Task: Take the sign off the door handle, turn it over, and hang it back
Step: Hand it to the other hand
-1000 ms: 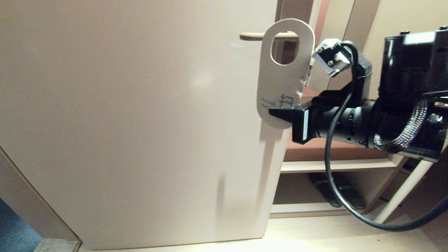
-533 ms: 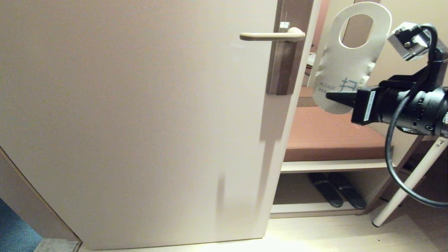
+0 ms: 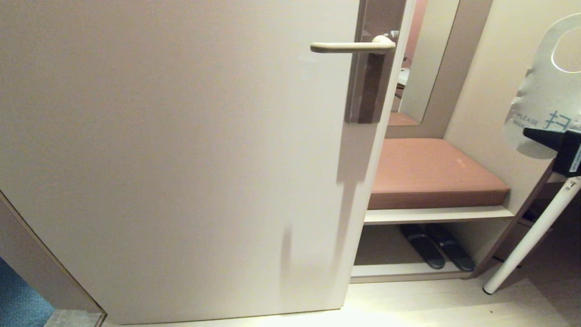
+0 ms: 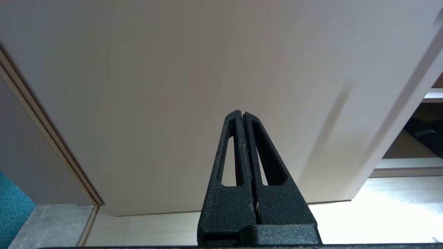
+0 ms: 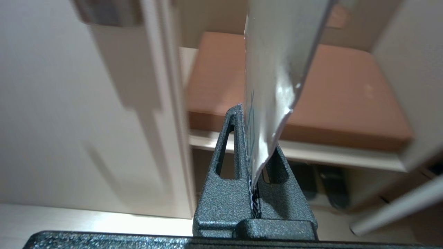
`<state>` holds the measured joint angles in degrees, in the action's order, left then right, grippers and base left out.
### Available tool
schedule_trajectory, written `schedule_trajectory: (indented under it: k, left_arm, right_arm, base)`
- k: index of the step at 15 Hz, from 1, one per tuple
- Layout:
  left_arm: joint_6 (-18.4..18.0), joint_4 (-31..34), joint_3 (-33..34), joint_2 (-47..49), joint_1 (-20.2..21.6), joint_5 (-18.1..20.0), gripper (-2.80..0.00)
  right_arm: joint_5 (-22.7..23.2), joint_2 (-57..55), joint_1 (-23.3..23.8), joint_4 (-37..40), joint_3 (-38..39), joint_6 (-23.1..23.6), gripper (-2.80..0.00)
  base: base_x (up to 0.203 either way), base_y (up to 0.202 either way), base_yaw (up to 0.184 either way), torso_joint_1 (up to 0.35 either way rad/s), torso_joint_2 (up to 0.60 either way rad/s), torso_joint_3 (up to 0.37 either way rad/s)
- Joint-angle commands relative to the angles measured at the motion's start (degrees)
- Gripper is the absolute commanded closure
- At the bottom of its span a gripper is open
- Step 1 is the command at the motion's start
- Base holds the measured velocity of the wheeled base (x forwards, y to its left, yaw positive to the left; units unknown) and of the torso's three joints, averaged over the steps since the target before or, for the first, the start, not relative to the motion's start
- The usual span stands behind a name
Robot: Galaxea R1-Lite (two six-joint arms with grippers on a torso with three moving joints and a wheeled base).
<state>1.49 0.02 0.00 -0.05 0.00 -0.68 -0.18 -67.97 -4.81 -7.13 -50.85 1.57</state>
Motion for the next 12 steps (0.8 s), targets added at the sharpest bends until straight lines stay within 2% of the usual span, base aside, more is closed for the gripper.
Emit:
schedule_trajectory:
  k: [1,7,12]
  left_arm:
    - [0.01,-0.02,0.00,0.05,0.00,-0.02,0.00]
    - [0.01,-0.02,0.00,0.05,0.00,-0.02,0.00]
    - [0.01,-0.02,0.00,0.05,0.00,-0.02,0.00]
  right_arm:
    - [0.01,4.28,1.97,0.83,1.46,0.07,0.00]
    - [0.27,15.30,4.58,4.90,9.77,0.02,0.00]
    - [0.73,27.20,3.96,4.36,23.33,-0.29,0.00]
  base:
    - [0.000,0.000,0.000,0.000,0.00,0.000]
    - [0.000,0.000,0.000,0.000,0.00,0.000]
    - [0.000,0.000,0.000,0.000,0.00,0.000]
